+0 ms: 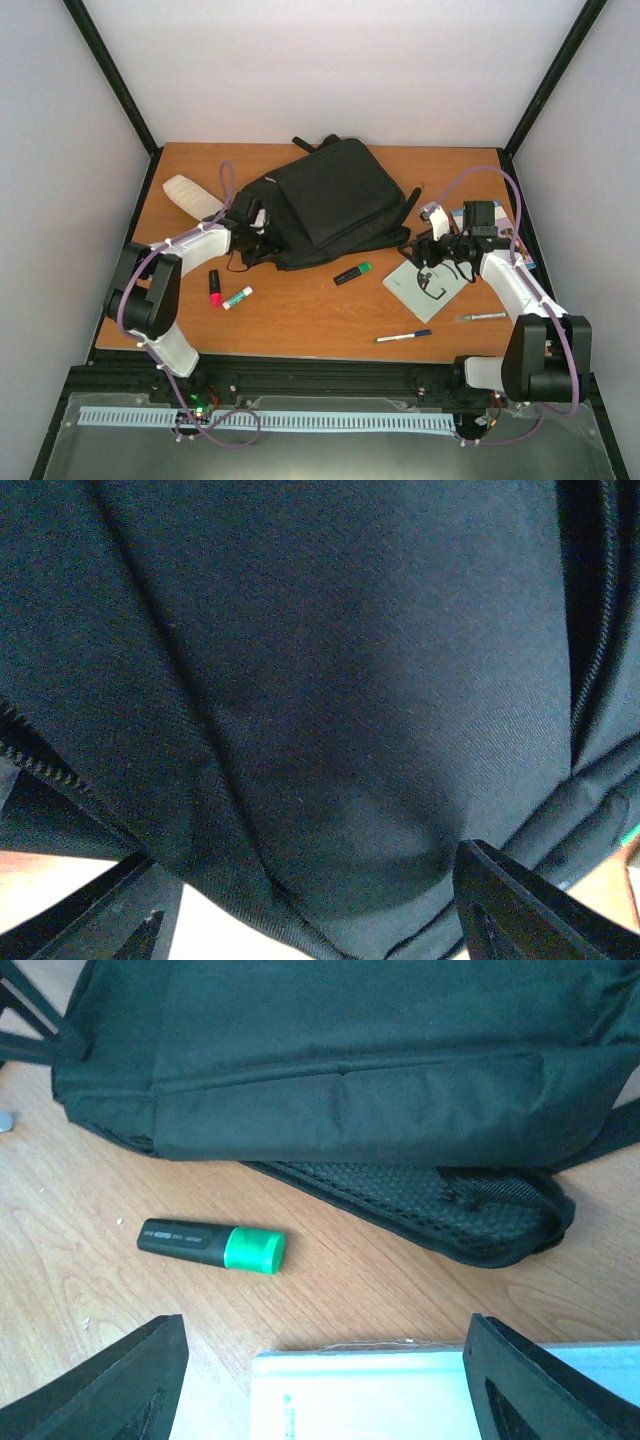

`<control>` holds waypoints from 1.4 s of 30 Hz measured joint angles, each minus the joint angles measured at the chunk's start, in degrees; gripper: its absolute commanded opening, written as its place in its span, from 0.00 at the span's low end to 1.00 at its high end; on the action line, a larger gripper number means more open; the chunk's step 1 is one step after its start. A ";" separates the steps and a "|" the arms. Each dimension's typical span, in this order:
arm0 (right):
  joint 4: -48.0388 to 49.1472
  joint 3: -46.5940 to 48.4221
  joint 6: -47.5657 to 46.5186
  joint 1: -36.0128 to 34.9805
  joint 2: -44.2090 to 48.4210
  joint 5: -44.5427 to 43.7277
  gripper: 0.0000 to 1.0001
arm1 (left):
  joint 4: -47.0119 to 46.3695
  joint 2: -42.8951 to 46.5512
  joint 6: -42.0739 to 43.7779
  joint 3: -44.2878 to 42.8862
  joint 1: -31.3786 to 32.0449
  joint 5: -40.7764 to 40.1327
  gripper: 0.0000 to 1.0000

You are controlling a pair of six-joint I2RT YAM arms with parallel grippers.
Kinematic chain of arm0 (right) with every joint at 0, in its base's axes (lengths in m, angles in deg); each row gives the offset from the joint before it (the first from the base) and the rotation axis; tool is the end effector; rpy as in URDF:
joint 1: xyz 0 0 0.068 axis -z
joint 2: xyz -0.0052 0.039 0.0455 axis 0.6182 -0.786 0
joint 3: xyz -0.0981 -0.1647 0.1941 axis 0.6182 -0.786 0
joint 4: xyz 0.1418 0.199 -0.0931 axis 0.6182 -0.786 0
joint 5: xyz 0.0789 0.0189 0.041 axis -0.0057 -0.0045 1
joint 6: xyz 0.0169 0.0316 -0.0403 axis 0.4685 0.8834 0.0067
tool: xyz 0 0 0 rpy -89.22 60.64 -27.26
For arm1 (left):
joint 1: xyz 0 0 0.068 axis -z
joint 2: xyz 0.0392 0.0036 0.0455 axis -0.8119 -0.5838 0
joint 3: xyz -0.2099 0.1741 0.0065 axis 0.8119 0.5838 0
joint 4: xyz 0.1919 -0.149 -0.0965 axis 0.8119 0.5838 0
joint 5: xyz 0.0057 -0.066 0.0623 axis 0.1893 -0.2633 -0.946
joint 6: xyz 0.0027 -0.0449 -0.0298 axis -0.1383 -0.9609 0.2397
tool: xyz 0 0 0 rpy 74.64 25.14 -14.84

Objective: Pack the student bag
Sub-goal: Adjust the student bag at the center of the board.

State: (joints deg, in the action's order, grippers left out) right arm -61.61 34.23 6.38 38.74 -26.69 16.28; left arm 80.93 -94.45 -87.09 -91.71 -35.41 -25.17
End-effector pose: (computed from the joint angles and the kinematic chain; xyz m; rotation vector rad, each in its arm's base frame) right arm 0.2521 0.0204 0.2242 -0.7172 2.2114 0.6728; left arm 0.3005 -0.1138 0.1708 -0.3257 2.7949 -0.6665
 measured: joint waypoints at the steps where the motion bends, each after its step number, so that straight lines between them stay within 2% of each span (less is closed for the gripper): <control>1: 0.20 0.07 0.87 0.00 -0.15 -0.74 0.74 | -0.20 0.00 -0.02 0.00 0.37 0.61 0.77; 6: 0.83 1.97 4.37 -0.02 -2.86 -4.90 0.72 | 0.48 2.51 0.83 0.28 2.84 1.79 0.85; 10: 1.18 4.28 7.69 -0.02 -5.64 -8.07 0.68 | 4.85 9.57 2.23 0.13 3.48 -3.74 0.86; 13: 1.18 6.71 10.34 -0.07 -7.69 -9.92 0.66 | 6.93 12.57 1.81 0.00 2.71 -10.58 0.78; 16: 1.16 9.25 12.46 -0.13 -10.03 -10.93 0.64 | 7.76 12.09 -0.42 0.00 0.79 -14.40 0.59; 19: 1.03 11.69 13.90 -0.24 -12.90 -10.91 0.62 | 7.10 9.90 -3.23 0.00 -1.81 -16.02 0.52; 31: 1.27 10.03 15.80 -1.79 -15.39 -9.44 0.62 | 6.56 -3.02 -7.48 -5.99 -5.35 -19.41 0.45; 34: 1.14 9.66 15.80 -1.81 -15.52 -9.33 0.62 | 6.40 -5.95 -7.45 -8.22 -5.66 -19.50 0.39; 38: 1.25 9.66 15.80 -1.88 -16.09 -9.31 0.62 | 6.21 -7.13 -7.76 -8.59 -5.66 -19.50 0.31; 42: 1.25 9.81 15.82 -3.10 -16.92 -9.60 0.62 | 5.75 -7.04 -8.00 -8.04 -5.68 -19.61 0.29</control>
State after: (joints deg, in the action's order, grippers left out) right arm -60.36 44.04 22.20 35.64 -43.60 6.69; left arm 86.68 -101.49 -95.09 -99.75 -41.09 -44.78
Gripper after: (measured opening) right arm 0.619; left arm 0.310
